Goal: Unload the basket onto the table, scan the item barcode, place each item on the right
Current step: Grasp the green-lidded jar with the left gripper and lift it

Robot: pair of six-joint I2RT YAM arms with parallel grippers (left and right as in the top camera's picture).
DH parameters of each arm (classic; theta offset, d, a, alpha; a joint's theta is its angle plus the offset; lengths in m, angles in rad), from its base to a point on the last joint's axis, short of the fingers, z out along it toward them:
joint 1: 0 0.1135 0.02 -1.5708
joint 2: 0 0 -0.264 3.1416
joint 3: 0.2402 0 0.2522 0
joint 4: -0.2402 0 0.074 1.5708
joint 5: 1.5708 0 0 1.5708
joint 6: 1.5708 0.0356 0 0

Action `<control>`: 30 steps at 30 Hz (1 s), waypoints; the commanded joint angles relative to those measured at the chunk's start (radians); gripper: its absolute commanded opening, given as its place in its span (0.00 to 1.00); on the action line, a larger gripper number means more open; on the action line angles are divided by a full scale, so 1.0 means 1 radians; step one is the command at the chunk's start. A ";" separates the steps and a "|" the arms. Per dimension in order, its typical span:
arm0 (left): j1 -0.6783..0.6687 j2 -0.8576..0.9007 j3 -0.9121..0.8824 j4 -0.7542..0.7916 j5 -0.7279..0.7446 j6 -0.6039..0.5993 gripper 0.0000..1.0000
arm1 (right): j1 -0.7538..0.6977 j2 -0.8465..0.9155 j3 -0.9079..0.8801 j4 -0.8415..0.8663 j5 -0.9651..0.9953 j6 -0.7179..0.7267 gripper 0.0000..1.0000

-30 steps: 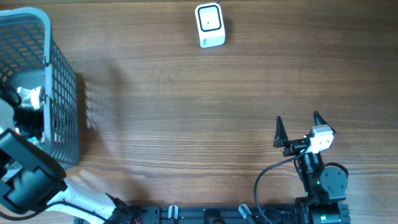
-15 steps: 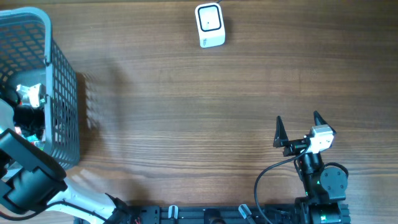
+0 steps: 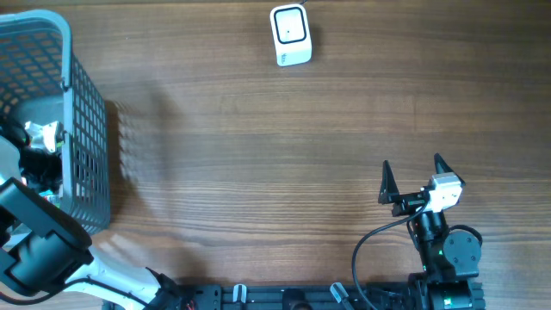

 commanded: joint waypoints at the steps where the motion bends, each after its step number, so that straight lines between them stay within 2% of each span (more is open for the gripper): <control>1: -0.003 0.011 -0.026 -0.003 -0.014 -0.003 0.83 | -0.004 -0.009 -0.001 0.003 0.012 0.010 1.00; 4: -0.003 0.011 -0.055 0.020 -0.060 -0.055 0.82 | -0.004 -0.009 -0.001 0.003 0.011 0.010 1.00; 8: -0.003 0.011 -0.074 0.034 -0.077 -0.056 0.81 | -0.004 -0.009 -0.001 0.003 0.012 0.010 1.00; 13: -0.004 0.011 -0.064 0.046 -0.076 -0.056 0.73 | -0.004 -0.009 -0.001 0.003 0.012 0.010 1.00; 18: -0.004 -0.002 -0.006 0.030 -0.077 -0.056 0.64 | -0.004 -0.009 -0.001 0.003 0.012 0.011 1.00; 23: -0.005 -0.045 0.068 0.023 -0.077 -0.101 0.62 | -0.004 -0.009 -0.001 0.003 0.012 0.010 1.00; 30: -0.005 -0.146 0.211 0.016 -0.077 -0.107 0.60 | -0.004 -0.009 -0.001 0.003 0.012 0.010 1.00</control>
